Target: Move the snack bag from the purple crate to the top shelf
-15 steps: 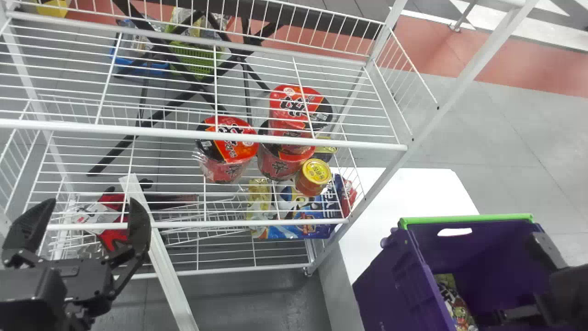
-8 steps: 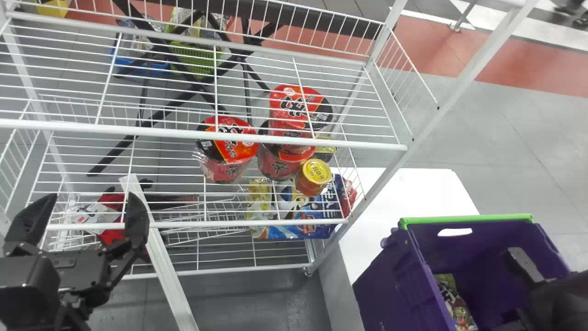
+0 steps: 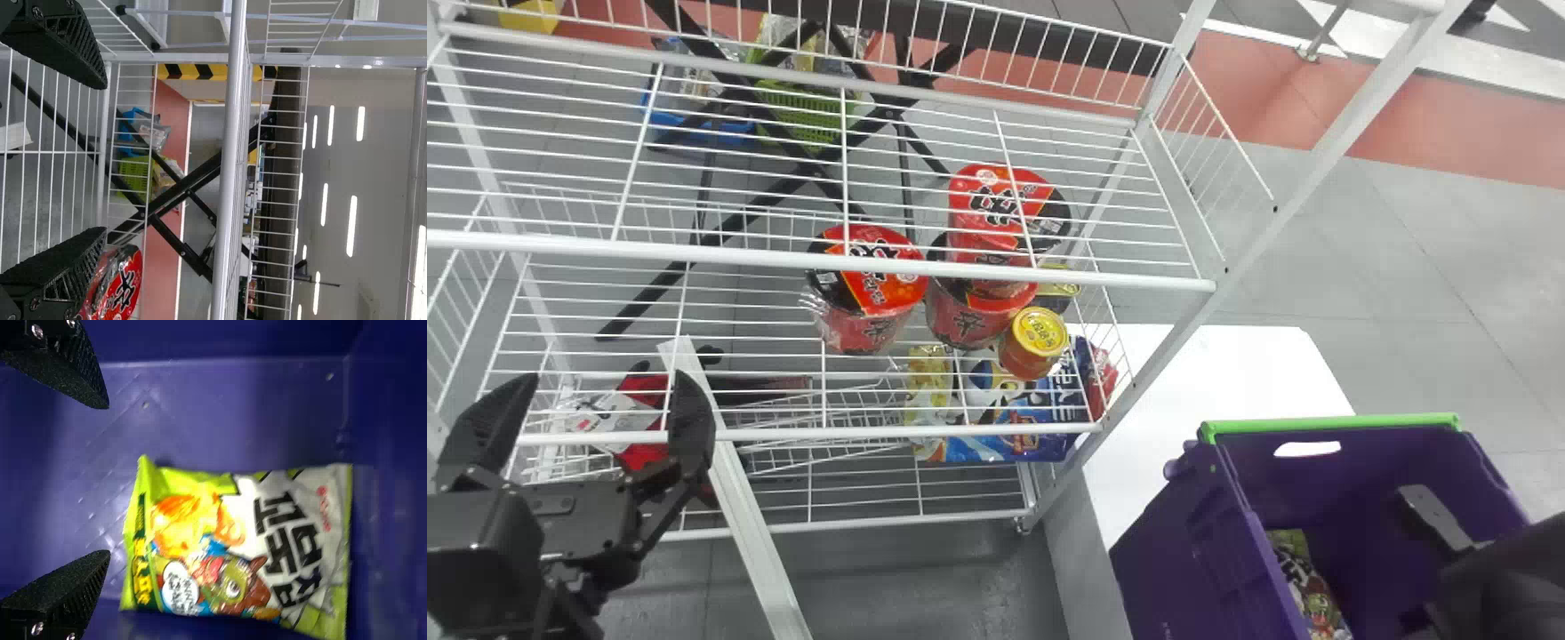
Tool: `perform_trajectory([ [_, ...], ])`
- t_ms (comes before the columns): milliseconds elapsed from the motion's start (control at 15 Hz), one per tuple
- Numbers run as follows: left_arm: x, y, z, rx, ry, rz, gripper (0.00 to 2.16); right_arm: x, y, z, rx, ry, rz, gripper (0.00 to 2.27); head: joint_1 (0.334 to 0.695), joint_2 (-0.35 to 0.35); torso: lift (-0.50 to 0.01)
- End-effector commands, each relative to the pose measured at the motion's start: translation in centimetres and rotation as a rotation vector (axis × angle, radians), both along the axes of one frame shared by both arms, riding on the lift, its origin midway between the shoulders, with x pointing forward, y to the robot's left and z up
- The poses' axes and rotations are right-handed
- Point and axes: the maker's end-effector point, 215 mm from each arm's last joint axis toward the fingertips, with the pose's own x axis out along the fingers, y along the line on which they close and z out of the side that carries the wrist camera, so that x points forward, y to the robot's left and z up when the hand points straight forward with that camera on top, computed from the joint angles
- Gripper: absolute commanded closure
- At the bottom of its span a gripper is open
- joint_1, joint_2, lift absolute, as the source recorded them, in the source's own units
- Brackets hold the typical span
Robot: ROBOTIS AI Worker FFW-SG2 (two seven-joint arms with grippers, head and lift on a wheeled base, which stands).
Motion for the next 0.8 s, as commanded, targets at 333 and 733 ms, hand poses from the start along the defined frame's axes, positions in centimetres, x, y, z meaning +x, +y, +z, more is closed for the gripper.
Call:
perform_trajectory([
  [333,0.6,0.0,0.1,-0.005,-0.004,-0.002,0.03,-3.0,-3.9,-1.6,-0.172,0.064,0.008,0.0,0.695,-0.35,-0.458],
  [733,1.0,0.6,-0.1,-0.007,-0.003,0.008,0.03,-3.6,-4.0,-3.9,-0.266,0.062,0.015,0.0,0.695,-0.35,-0.458],
])
